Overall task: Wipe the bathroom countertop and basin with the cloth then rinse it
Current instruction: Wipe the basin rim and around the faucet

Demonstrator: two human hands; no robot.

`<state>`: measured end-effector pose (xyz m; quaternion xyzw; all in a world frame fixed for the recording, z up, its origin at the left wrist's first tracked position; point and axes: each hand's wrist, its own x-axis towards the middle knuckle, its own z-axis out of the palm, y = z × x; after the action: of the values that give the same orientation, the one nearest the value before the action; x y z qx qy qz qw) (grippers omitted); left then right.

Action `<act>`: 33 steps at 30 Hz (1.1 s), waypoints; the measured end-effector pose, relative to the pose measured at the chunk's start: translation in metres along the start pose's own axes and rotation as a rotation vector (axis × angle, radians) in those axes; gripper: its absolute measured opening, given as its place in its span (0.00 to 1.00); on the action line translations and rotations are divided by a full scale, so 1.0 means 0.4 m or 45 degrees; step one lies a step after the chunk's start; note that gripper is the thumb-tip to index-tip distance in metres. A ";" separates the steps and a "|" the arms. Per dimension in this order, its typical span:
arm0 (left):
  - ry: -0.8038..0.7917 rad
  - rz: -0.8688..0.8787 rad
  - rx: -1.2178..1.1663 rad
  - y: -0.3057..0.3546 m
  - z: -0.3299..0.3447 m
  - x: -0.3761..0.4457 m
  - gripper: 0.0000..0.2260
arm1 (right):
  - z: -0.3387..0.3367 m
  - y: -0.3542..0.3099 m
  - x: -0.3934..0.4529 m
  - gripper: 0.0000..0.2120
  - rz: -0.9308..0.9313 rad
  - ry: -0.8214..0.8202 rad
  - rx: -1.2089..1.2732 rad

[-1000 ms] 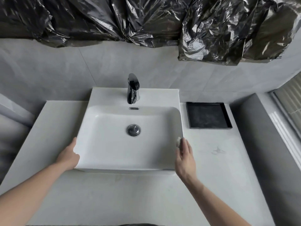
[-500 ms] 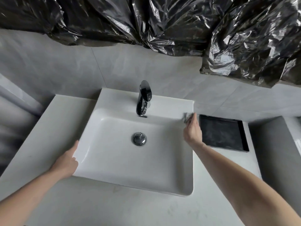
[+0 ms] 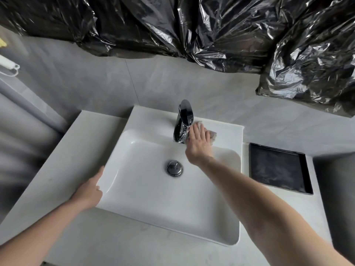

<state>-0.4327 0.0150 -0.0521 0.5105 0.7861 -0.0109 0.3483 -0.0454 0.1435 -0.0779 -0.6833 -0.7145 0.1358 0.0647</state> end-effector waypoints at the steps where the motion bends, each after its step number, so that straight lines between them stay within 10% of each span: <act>1: 0.000 0.003 -0.003 0.001 -0.002 -0.002 0.39 | 0.001 0.000 -0.003 0.33 -0.036 -0.009 -0.001; 12: -0.073 0.021 -0.090 0.018 -0.029 -0.036 0.39 | -0.059 0.276 -0.105 0.36 0.525 0.189 0.114; 18: -0.121 0.056 -0.139 0.012 -0.046 -0.044 0.40 | -0.014 0.242 -0.126 0.29 0.393 0.292 -0.020; 33: -0.218 0.208 -0.042 0.000 -0.065 -0.027 0.36 | 0.148 -0.425 0.077 0.21 -0.069 0.255 0.406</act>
<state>-0.4441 0.0162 -0.0261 0.5644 0.7093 -0.0130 0.4222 -0.2268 0.1629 -0.0892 -0.6552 -0.6919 0.1766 0.2466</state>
